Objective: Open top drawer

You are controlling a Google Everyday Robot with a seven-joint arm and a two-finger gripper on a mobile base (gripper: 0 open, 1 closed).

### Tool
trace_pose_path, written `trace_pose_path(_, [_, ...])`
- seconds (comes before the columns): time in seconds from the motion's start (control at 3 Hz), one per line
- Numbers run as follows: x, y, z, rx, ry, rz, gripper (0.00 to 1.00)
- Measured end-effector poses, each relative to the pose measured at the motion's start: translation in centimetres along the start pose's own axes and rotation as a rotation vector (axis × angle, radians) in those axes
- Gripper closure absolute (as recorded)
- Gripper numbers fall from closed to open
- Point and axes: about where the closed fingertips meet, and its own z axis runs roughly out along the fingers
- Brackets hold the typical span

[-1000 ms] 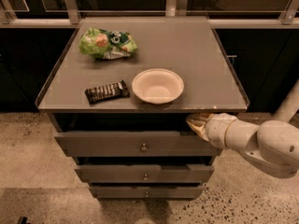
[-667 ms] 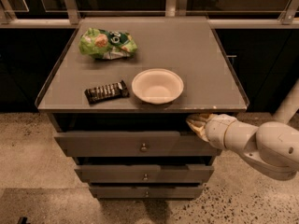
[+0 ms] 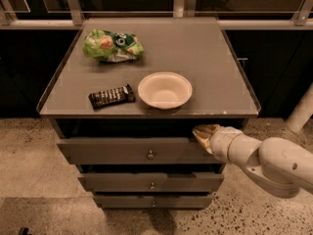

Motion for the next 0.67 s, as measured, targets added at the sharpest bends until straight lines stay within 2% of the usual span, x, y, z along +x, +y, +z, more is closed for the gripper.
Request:
trace_pose_path(0.33, [0.2, -0.3, 1.1, 0.012, 0.002, -0.004, 1.00])
trace_pose_path(0.67, [-0.1, -1.8, 3.7, 0.017, 0.015, -0.044, 1.00])
